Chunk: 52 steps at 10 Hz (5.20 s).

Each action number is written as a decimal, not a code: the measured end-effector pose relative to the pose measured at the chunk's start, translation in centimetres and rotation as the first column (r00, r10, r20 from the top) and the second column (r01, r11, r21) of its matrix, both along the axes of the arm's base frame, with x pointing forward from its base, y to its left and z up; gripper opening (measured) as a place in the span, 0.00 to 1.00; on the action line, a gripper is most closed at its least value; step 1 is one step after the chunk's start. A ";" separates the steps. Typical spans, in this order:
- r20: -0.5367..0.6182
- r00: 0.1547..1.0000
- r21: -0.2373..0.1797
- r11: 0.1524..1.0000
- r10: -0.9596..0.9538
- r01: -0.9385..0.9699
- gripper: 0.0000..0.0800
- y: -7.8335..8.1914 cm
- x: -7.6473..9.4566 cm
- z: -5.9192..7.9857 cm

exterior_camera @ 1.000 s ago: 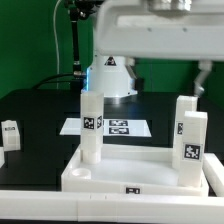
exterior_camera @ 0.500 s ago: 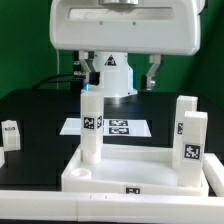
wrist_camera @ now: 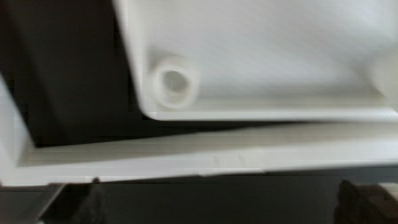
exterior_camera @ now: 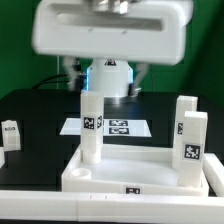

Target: Assemble desk

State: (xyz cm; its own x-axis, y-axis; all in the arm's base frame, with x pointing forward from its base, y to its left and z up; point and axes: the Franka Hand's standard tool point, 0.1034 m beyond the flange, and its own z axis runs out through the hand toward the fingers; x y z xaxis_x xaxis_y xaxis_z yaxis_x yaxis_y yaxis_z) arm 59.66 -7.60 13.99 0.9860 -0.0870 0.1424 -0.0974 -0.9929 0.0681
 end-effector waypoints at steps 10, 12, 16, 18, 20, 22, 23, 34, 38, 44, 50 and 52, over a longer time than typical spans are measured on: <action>-0.066 0.966 -0.069 0.965 0.250 -0.254 0.81 -14.1 -4.6 -3.8; -0.087 0.971 -0.065 0.971 0.224 -0.230 0.81 -16.1 -6.0 -5.1; -0.122 0.969 -0.026 0.975 0.215 -0.220 0.81 -15.4 -6.3 -5.4; -0.242 0.948 0.050 0.979 0.205 -0.199 0.81 -15.3 -7.2 -6.5; -0.349 0.920 0.093 0.984 0.178 -0.155 0.81 -15.4 -9.3 -8.2; -0.454 0.874 0.124 0.983 0.175 -0.132 0.81 -14.8 -9.5 -8.5; -0.498 0.849 0.135 0.983 0.177 -0.125 0.81 -14.6 -9.4 -8.6; -0.622 0.730 0.168 0.959 0.282 -0.227 0.81 -15.8 -12.0 -10.5; -0.625 0.712 0.195 0.947 0.321 -0.257 0.81 -15.8 -12.2 -10.5; -0.870 0.429 0.168 0.964 0.244 -0.208 0.81 -14.1 -13.7 -11.4; -0.906 0.366 0.148 0.970 0.211 -0.194 0.81 -14.2 -14.3 -12.8; -0.918 0.348 0.127 0.971 0.192 -0.202 0.81 -14.2 -14.3 -12.7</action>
Offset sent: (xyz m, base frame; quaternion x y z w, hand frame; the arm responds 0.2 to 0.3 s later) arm 0.0000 0.0000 0.0000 0.0000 0.0000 0.0000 1.0000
